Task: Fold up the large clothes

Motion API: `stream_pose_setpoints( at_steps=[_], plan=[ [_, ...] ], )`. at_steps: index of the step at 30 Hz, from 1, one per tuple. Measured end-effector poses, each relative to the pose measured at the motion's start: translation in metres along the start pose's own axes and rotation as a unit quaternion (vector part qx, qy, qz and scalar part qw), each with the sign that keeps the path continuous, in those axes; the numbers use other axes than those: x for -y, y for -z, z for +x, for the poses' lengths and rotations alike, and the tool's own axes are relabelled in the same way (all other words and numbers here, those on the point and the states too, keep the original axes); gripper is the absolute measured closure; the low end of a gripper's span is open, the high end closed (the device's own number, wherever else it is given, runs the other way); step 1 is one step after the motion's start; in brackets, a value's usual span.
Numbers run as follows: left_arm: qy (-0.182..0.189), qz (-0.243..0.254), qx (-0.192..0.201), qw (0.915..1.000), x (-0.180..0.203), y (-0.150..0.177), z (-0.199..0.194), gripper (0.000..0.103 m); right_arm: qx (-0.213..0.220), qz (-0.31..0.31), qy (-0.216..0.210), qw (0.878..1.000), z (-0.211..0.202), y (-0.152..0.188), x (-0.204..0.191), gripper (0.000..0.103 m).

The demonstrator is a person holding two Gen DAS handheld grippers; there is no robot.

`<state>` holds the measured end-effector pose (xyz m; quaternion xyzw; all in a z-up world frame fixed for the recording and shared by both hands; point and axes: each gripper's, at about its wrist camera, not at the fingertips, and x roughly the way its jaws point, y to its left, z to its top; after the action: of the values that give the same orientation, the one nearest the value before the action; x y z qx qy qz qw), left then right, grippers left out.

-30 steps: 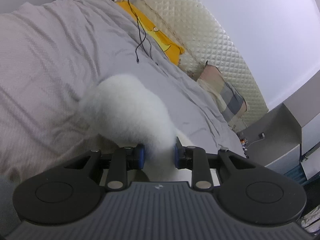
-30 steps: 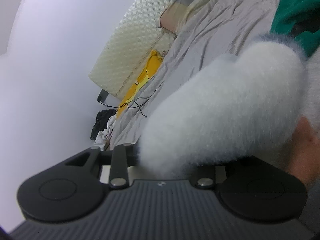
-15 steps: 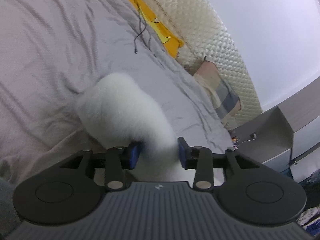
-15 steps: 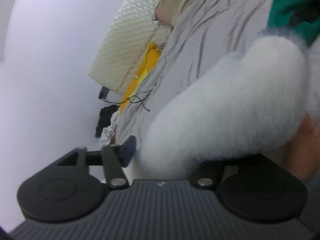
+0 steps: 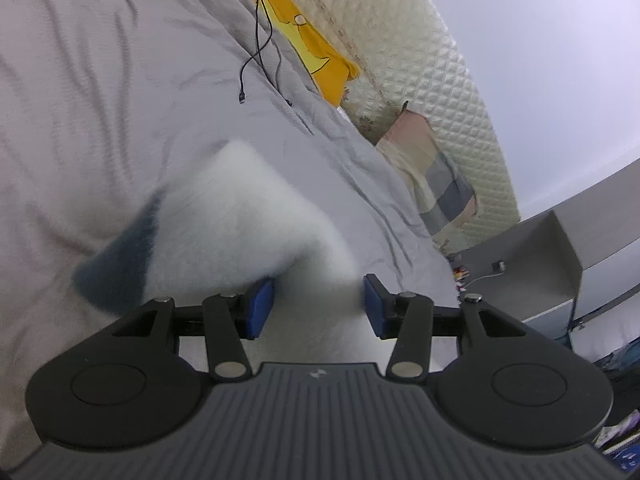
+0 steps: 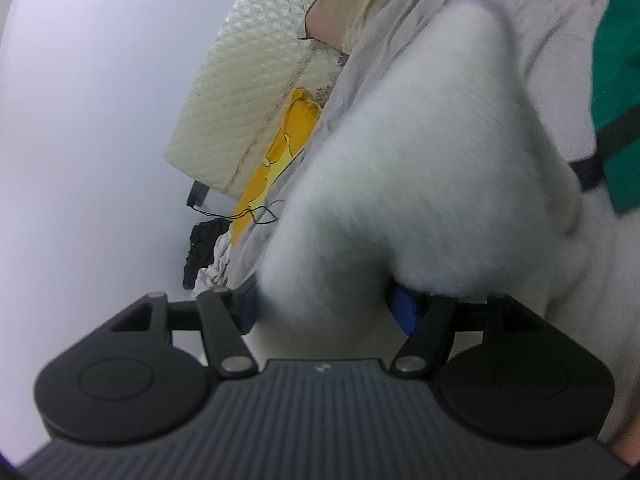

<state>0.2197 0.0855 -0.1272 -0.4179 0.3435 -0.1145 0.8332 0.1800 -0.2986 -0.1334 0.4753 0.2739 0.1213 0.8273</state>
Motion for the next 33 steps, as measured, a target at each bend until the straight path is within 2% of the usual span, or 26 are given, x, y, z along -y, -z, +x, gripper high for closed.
stream_pose_setpoints(
  at_steps=[4,6,13,16,19,21,26,30,33],
  plan=[
    [-0.013,0.029,0.000,0.9995,0.004,-0.012,0.039,0.048,-0.009,0.002,0.020,1.000,0.031,-0.015,0.012,0.035],
    [-0.011,0.066,-0.001,0.9978,0.007,-0.015,0.057,0.046,-0.011,-0.013,0.029,0.999,0.045,-0.020,0.015,0.035],
    [-0.031,0.188,0.016,0.9815,0.009,-0.007,0.110,0.043,-0.001,-0.095,0.047,0.994,0.081,-0.025,0.012,0.034],
    [-0.067,0.221,0.022,0.9726,0.003,-0.008,0.138,0.043,0.003,-0.178,0.090,0.980,0.103,-0.021,0.005,0.034],
    [-0.092,0.230,0.001,0.9689,-0.010,-0.014,0.168,0.043,-0.002,-0.262,0.127,0.957,0.127,-0.018,0.004,0.034],
    [-0.100,0.239,-0.007,0.9659,-0.017,-0.017,0.182,0.043,-0.005,-0.291,0.142,0.946,0.144,-0.020,0.009,0.034],
    [-0.111,0.270,-0.005,0.9566,-0.017,-0.015,0.191,0.043,-0.009,-0.309,0.150,0.939,0.167,-0.030,0.017,0.029],
    [-0.109,0.267,0.001,0.9574,-0.018,-0.014,0.186,0.043,-0.005,-0.320,0.152,0.935,0.168,-0.027,0.015,0.028],
    [-0.115,0.278,0.012,0.9537,-0.010,-0.009,0.172,0.042,-0.002,-0.319,0.152,0.936,0.167,-0.027,0.009,0.028]
  ],
)
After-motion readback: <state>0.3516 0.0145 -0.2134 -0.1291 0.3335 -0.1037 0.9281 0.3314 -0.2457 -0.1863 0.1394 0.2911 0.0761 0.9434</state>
